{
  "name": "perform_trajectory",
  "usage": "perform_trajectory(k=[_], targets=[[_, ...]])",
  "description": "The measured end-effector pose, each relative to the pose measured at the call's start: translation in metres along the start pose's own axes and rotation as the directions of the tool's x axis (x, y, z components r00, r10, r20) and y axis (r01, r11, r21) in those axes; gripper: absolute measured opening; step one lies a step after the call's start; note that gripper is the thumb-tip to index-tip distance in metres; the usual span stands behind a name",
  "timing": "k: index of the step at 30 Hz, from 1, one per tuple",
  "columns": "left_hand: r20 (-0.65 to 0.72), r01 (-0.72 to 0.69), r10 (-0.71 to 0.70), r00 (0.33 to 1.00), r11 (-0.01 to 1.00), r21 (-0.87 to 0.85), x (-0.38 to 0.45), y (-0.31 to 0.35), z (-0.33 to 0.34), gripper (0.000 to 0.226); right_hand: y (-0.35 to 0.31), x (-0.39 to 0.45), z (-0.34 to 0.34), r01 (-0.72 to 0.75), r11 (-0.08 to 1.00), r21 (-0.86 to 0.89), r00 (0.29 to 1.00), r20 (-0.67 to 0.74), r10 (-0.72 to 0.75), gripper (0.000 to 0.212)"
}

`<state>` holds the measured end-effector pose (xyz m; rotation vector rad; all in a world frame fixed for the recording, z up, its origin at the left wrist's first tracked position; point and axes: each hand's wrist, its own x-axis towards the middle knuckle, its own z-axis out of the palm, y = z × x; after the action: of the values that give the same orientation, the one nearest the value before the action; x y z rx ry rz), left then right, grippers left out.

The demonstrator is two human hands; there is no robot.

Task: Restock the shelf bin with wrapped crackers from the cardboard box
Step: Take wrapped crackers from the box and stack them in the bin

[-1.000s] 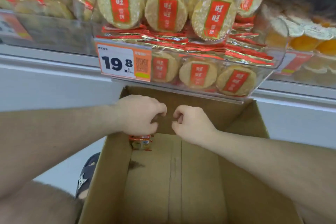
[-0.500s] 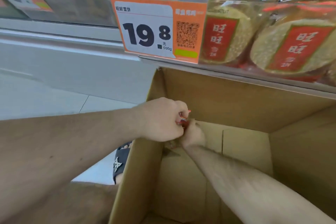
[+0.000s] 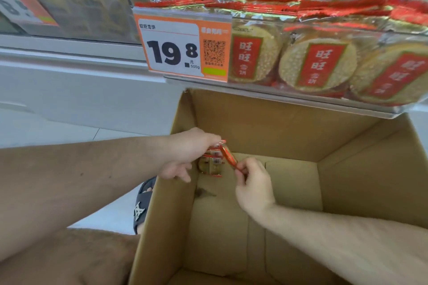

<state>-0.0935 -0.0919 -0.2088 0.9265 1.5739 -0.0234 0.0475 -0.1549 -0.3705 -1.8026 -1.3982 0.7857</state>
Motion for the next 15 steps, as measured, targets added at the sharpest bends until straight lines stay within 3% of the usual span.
perform_trajectory(k=[3,5,7,9,12,15], targets=[[-0.007,-0.010,0.009,1.000,0.991,-0.131,0.002,0.000,0.006,0.056,-0.039,-0.027,-0.031,0.355,0.928,0.112,0.931,0.049,-0.362,0.025],[-0.083,-0.112,0.104,0.991,0.988,-0.102,0.006,0.002,0.006,0.062,-0.051,-0.032,-0.036,0.421,0.891,0.169,0.891,0.108,-0.441,0.025],[-0.137,-0.209,0.211,0.968,0.977,0.027,0.006,0.006,0.002,0.062,-0.048,-0.026,-0.032,0.257,0.948,0.189,0.944,0.162,-0.288,0.040],[-0.166,-0.255,0.276,0.947,0.957,0.136,0.004,0.009,-0.001,0.053,-0.031,-0.009,-0.017,-0.038,0.996,0.075,0.972,0.233,0.020,0.043],[-0.134,-0.267,0.293,0.947,0.947,0.179,0.006,0.007,-0.004,0.050,0.005,0.028,0.021,-0.345,0.929,-0.135,0.878,0.304,0.370,0.038],[-0.084,-0.278,0.298,0.951,0.941,0.195,0.010,0.000,-0.006,0.056,0.020,0.055,0.059,-0.614,0.790,0.002,0.744,0.336,0.577,0.049]])
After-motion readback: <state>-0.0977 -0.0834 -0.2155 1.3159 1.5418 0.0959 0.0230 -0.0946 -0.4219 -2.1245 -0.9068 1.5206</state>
